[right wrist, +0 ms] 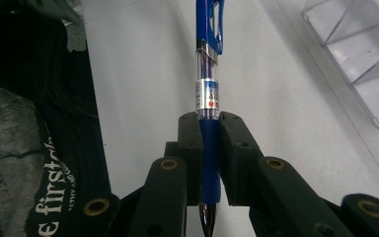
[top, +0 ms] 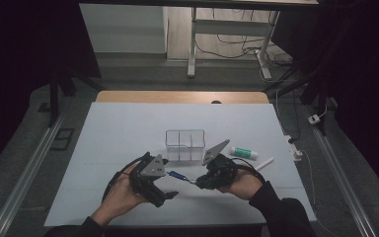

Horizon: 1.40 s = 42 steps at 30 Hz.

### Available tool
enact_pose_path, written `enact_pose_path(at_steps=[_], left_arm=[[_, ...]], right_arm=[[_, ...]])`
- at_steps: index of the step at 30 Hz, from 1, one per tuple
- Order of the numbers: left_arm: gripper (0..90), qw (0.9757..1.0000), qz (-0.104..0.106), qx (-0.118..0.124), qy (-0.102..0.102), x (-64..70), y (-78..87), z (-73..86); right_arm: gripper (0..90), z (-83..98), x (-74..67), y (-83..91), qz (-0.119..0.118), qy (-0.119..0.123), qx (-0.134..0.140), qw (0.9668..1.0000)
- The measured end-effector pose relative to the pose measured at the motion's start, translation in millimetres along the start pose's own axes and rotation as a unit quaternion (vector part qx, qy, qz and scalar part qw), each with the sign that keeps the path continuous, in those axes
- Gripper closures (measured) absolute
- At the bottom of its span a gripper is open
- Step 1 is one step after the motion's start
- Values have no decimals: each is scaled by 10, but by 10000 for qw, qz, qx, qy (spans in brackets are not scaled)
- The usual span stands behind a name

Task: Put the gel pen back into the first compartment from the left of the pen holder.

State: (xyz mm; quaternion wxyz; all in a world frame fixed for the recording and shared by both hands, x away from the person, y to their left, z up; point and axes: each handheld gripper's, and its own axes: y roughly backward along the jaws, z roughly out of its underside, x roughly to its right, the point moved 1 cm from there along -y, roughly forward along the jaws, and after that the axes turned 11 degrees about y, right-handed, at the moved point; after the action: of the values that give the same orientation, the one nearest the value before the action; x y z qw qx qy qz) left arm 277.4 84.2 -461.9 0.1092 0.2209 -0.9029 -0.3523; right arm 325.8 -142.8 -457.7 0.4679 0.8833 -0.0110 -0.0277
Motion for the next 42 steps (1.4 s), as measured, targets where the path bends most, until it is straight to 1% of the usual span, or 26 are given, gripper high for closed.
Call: enact_pose_path(at_steps=[2, 4, 5, 8, 10, 12, 16, 21, 22, 23, 29, 31, 32, 33, 34, 37, 41, 42], left_arm=[[58, 9997, 80, -64, -200, 8, -63, -48], [109, 9990, 19, -160, -423, 25, -121, -84], [142, 9984, 23, -204, -521, 30, -145, -97], [239, 9971, 35, -296, -703, 42, -207, -124], [307, 9963, 50, -326, -797, 50, -240, -135], [356, 9956, 51, -402, -850, 55, -267, -146], [440, 9937, 30, -521, -993, 65, -317, -154], [554, 9916, 35, -575, -1158, 78, -337, -158], [571, 9912, 45, -593, -1185, 83, -341, -160], [592, 9907, 32, -605, -1218, 89, -344, -161], [654, 9875, 24, -684, -1418, 110, -372, -173], [667, 9866, 36, -709, -1469, 119, -382, -171], [672, 9861, 53, -719, -1495, 119, -388, -174], [679, 9859, 50, -724, -1511, 121, -392, -174], [683, 9834, 28, -798, -1630, 110, -386, -184], [692, 9829, 88, -833, -1638, 108, -394, -182], [723, 9803, 200, -900, -1747, 103, -401, -179], [732, 9808, 168, -888, -1728, 109, -398, -173]], right_arm=[[805, -12, -6, 1, -33, -3, -26, 10000], [805, -21, -9, 8, -36, 9, -64, 10000], [805, -24, -11, 9, -43, 3, -70, 10000], [805, -29, -13, 12, -68, -7, -100, 9999], [805, -34, -10, 12, -89, 20, -118, 9999], [805, -49, -16, 10, -104, 4, -126, 9999], [805, -88, -22, 5, -145, 73, -149, 9998], [805, -130, -24, -2, -161, 150, -185, 9996], [804, -135, -34, -2, -164, 102, -232, 9995], [805, -139, -35, -6, -164, 120, -239, 9995], [804, -152, -40, -15, -181, 171, -290, 9993], [804, -151, -36, -19, -181, 232, -297, 9991], [804, -146, -25, -20, -189, 317, -315, 9988], [804, -146, -23, -15, -200, 316, -351, 9987], [804, -144, -25, -23, -200, 310, -329, 9988], [803, -137, -24, -32, -193, 329, -314, 9988], [802, -129, -19, -37, -259, 376, -310, 9985], [801, -129, -20, -41, -277, 400, -309, 9983]])
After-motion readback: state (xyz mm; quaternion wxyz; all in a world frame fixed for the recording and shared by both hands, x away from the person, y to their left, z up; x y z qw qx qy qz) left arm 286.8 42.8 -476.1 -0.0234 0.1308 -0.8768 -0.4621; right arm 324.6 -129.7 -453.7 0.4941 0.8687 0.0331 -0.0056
